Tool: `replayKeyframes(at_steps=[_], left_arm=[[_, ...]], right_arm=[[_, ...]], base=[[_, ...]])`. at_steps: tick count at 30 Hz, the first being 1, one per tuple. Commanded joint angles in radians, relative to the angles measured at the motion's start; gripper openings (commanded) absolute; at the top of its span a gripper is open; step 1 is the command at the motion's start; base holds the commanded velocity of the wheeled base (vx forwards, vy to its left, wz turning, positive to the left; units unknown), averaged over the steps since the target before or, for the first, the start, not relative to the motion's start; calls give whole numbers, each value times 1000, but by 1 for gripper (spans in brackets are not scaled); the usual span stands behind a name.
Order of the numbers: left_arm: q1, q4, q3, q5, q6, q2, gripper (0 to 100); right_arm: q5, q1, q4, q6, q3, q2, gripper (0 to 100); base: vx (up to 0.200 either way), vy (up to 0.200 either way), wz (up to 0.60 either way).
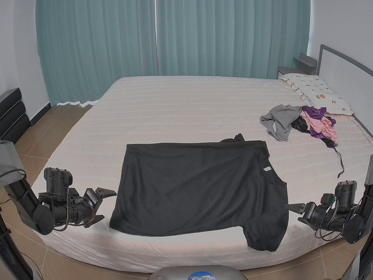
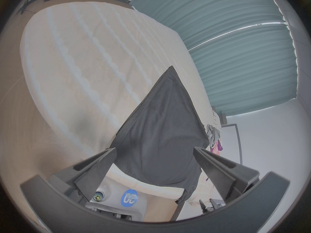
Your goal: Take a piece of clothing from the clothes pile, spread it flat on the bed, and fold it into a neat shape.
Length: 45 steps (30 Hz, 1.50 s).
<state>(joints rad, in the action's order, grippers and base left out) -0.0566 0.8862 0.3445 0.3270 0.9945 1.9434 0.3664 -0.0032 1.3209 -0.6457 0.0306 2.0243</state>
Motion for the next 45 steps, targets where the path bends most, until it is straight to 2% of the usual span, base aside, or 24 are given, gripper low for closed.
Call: replayKeyframes(at_steps=[1,3,14,23,30,34,35,39,45], left_arm=[[-2,2,-1,3,26,8,100],[-5,4,4,4,50,2,100],[-29,4,-4,3,47,3,100],[-31,5,-13,-6,43,-6,100],[-31,5,-12,-9,41,0,100],[-28,5,-12,-16,16,6,100],[-20,2,-10,-66,-42,26,100],[-20,4,-7,-158,-71,40,100],[1,0,-36,-174,-175,40,100]], right_arm=[[0,8,0,1,-6,24,100],[0,19,0,1,-6,25,100],[6,29,0,5,-9,39,100],[6,38,17,11,-11,63,100],[-3,65,112,1,-31,126,100],[-3,66,127,1,-31,140,100],[-3,66,127,1,-31,139,100],[-3,65,127,1,-31,139,100],[-3,65,127,0,-31,140,100]], base=[[0,0,0],[0,-100,0],[0,-200,0],[0,0,0],[0,0,0],[0,0,0],[0,0,0],[0,0,0],[0,0,0]])
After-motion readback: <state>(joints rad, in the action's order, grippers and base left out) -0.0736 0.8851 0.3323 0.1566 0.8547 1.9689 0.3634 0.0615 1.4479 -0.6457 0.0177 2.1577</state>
